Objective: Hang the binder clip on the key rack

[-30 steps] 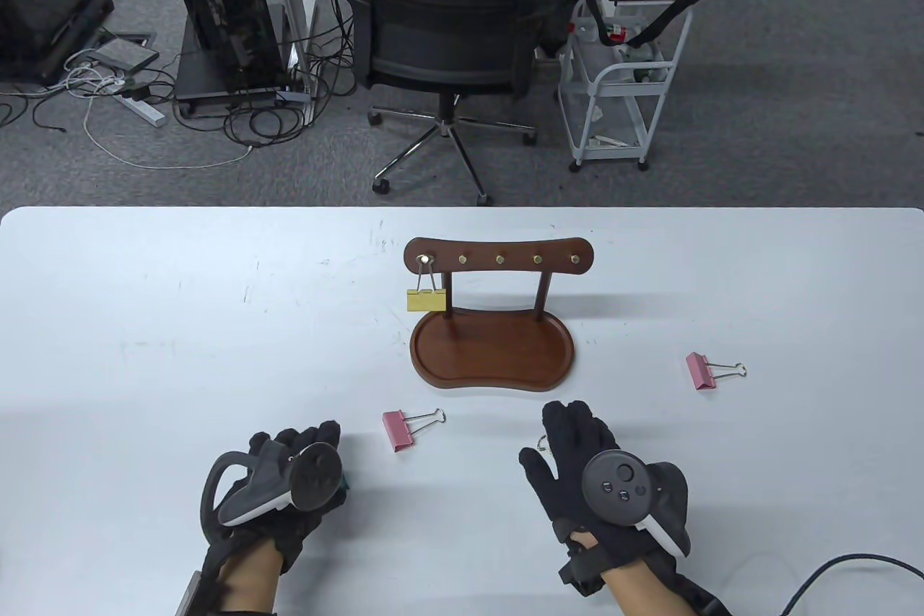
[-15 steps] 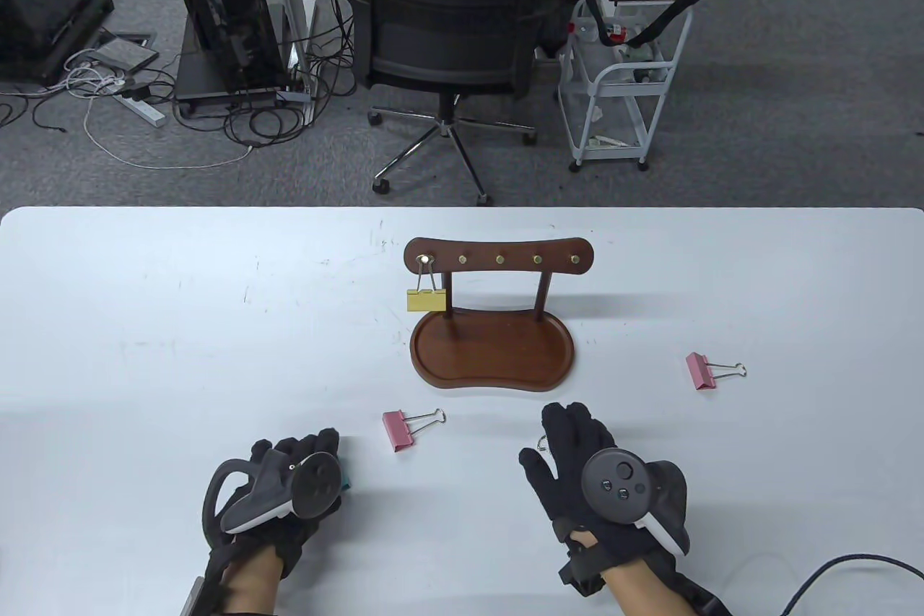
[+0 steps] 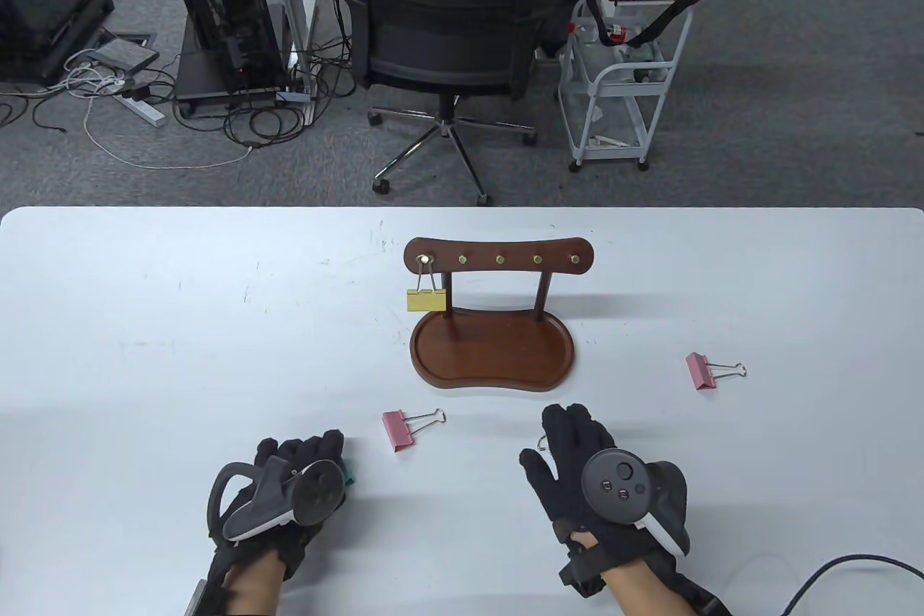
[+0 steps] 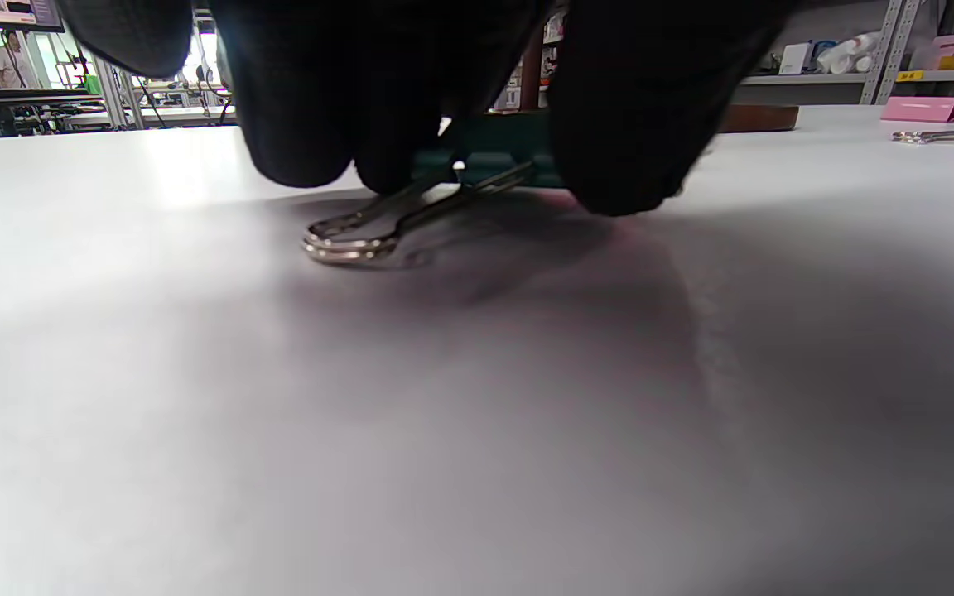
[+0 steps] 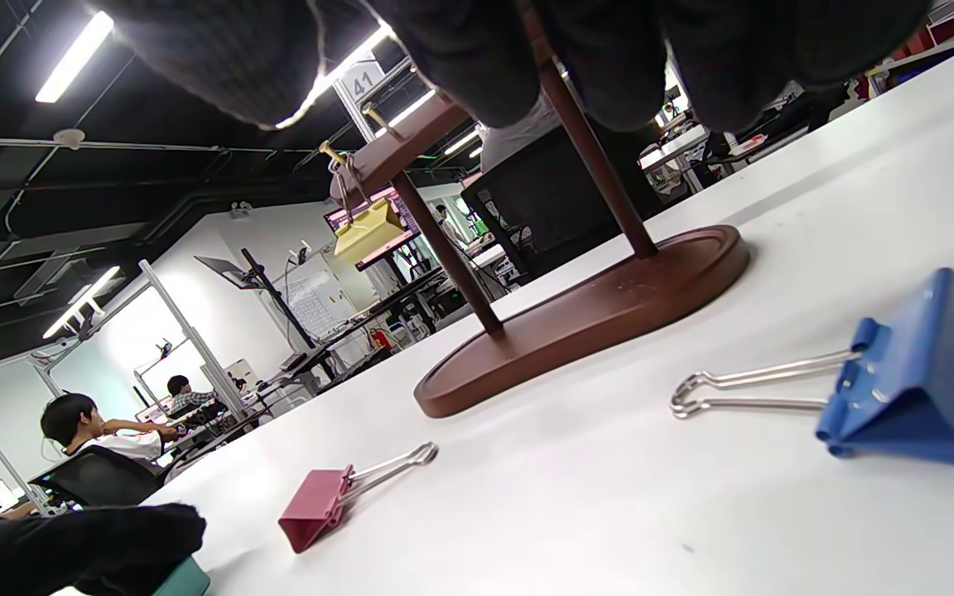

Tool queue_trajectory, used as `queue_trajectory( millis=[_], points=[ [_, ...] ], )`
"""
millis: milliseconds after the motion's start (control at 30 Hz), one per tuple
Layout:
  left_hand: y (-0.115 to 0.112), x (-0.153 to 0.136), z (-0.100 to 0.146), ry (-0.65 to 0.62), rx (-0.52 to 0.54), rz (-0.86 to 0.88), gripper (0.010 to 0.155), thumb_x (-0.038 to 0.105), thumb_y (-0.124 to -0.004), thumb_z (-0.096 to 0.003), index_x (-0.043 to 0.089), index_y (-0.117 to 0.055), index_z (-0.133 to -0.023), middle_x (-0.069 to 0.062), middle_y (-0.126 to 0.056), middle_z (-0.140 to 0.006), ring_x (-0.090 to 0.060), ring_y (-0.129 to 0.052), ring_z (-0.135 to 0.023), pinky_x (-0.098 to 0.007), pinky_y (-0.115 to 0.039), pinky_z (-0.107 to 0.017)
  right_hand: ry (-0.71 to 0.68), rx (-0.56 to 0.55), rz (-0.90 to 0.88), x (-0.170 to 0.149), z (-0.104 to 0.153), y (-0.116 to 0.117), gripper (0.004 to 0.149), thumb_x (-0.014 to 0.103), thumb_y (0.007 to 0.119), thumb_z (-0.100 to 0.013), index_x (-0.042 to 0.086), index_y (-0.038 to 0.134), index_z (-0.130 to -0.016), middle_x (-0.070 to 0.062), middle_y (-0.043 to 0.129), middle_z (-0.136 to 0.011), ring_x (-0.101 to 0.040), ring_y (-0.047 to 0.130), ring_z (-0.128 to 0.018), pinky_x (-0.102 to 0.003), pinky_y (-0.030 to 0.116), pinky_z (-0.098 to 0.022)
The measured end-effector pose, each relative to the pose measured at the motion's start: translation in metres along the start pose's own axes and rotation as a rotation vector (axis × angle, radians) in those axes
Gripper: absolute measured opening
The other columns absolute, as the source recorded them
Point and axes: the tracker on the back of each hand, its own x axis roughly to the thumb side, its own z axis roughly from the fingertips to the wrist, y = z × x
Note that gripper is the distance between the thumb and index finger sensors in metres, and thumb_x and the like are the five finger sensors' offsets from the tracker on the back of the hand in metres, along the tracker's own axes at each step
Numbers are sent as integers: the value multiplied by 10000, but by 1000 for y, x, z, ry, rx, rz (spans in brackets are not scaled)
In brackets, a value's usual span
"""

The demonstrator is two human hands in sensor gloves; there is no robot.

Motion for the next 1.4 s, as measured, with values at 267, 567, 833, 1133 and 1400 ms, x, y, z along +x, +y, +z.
queue_trajectory(
  millis=[267, 567, 833, 1133, 1400],
  points=[
    [6, 10, -2, -9, 37, 54, 807, 431, -905, -481, 39, -640, -1136, -218, -805, -1064, -511, -819, -946, -771, -538, -704, 15, 17, -2, -4, -2, 3, 791, 532, 641, -597, -17, 523, -1154, -418, 523, -1124, -694, 575, -913, -744, 525, -608],
    [24, 37, -10, -68, 82, 87, 792, 429, -900, -490, 41, -653, -1135, -227, -801, -1068, -521, -817, -943, -775, -536, -701, 57, 14, -21, -13, -3, 2, 788, 528, 645, -596, -19, 529, -1151, -426, 527, -1118, -706, 579, -902, -748, 525, -605],
    [52, 77, -22, -142, 152, 88, 759, 416, -897, -497, 61, -681, -1132, -235, -788, -1082, -530, -801, -955, -780, -525, -704, 90, 7, -55, -23, -6, -2, 788, 524, 648, -595, -26, 535, -1147, -432, 530, -1113, -711, 581, -896, -751, 526, -600],
    [77, 119, -38, -205, 233, 173, 762, 408, -894, -504, 53, -669, -1140, -238, -778, -1090, -527, -794, -965, -785, -515, -709, 100, -15, -84, -30, -5, -8, 786, 522, 650, -595, -28, 538, -1145, -428, 535, -1112, -706, 584, -897, -748, 527, -601],
    [78, 135, -35, -241, 273, 224, 779, 407, -891, -508, 41, -641, -1149, -242, -774, -1091, -530, -792, -964, -786, -515, -708, 59, -23, -114, -30, -3, -13, 803, 523, 691, -589, -17, 508, -1154, -420, 533, -1119, -700, 584, -905, -748, 531, -603]
  ],
)
